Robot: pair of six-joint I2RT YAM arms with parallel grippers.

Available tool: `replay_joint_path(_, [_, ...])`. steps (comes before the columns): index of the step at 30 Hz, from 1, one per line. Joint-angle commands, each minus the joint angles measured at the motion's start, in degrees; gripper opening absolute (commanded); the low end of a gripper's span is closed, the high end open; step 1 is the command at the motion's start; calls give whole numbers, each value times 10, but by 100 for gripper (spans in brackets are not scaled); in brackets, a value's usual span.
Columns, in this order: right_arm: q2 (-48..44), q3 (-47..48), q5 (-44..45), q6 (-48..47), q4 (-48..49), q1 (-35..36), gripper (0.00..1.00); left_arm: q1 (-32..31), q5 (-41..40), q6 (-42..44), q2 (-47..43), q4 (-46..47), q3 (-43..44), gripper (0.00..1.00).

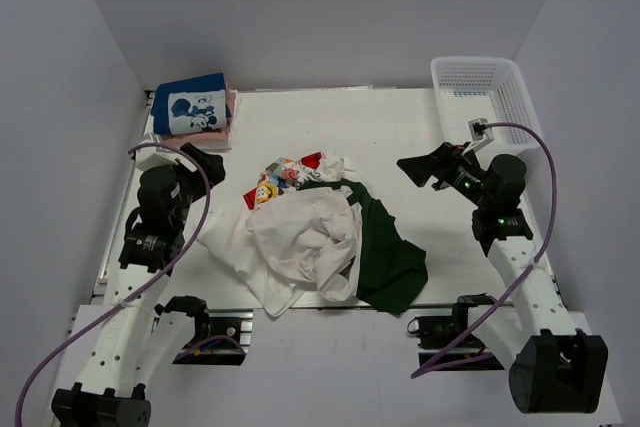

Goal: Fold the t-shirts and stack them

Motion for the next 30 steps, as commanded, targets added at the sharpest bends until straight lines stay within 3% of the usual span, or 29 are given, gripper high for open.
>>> replay_joint_path(1, [-37, -3, -25, -5, 14, 0, 90, -2, -14, -4, -13, -5, 5, 100])
replay_joint_path(3, [-44, -8, -28, -24, 22, 5, 90, -2, -9, -4, -13, -5, 11, 100])
replay_joint_path(6, [-21, 41, 52, -106, -114, 30, 90, -2, 4, -4, -19, 4, 5, 100])
replay_joint_path(7, [-16, 41, 89, -114, -119, 39, 90, -2, 4, -4, -19, 16, -1, 100])
replay_joint_path(13, [45, 64, 180, -134, -162, 207, 90, -2, 30, -4, 1, 11, -1, 100])
replay_joint_path(15, [67, 70, 251, -124, -186, 289, 90, -2, 10, -4, 9, -4, -1, 100])
replay_joint_path(21, [151, 60, 385, -94, -233, 432, 90, -2, -9, -10, 15, -17, 9, 100])
replay_joint_path(25, [212, 67, 460, -67, -255, 490, 90, -2, 3, -10, 15, -12, 3, 100])
replay_joint_path(30, [282, 96, 568, -33, -325, 509, 90, -2, -17, -15, 15, -18, 3, 100])
